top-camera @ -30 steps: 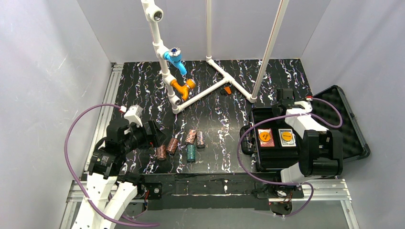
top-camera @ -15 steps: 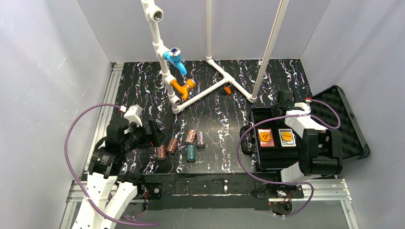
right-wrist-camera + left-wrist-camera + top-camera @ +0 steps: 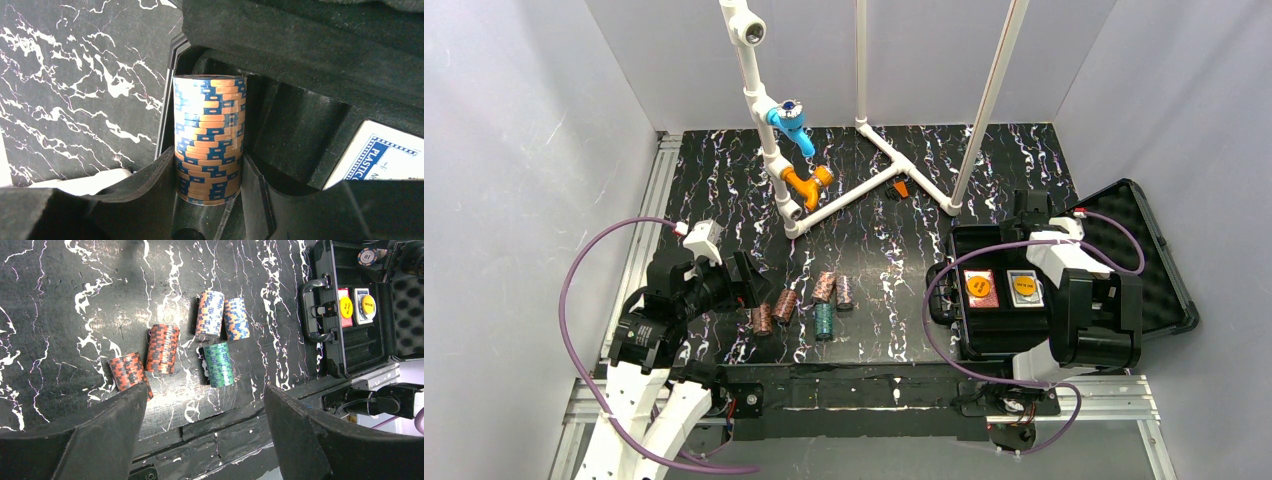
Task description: Pack up texas hold em set
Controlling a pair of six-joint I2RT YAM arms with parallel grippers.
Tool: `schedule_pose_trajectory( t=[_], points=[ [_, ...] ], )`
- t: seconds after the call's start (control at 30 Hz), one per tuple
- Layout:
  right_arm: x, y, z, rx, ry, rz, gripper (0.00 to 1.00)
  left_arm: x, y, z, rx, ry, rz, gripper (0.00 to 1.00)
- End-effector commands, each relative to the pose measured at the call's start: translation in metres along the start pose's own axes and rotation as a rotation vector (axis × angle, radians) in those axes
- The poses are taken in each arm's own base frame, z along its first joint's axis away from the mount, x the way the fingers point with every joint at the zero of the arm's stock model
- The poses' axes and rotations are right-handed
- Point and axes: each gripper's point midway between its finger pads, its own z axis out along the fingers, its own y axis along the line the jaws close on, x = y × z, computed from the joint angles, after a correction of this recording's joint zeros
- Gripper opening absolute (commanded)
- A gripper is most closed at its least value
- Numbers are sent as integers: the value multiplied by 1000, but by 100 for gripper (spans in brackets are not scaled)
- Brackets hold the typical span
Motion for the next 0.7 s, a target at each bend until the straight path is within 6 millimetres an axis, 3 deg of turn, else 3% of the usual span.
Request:
schedule_pose_trajectory(
  t=[0.0,0.3,0.67],
  points=[
    [-15,8,1,-22,-46,22,12,0,0,0,7,2,8,84],
    [-17,7,3,-21,-46,25,25,-1,0,0,7,1,8,84],
    [-19,11,-1,-34,-45,38,71,-1,-1,-1,8,0,8,84]
  ],
)
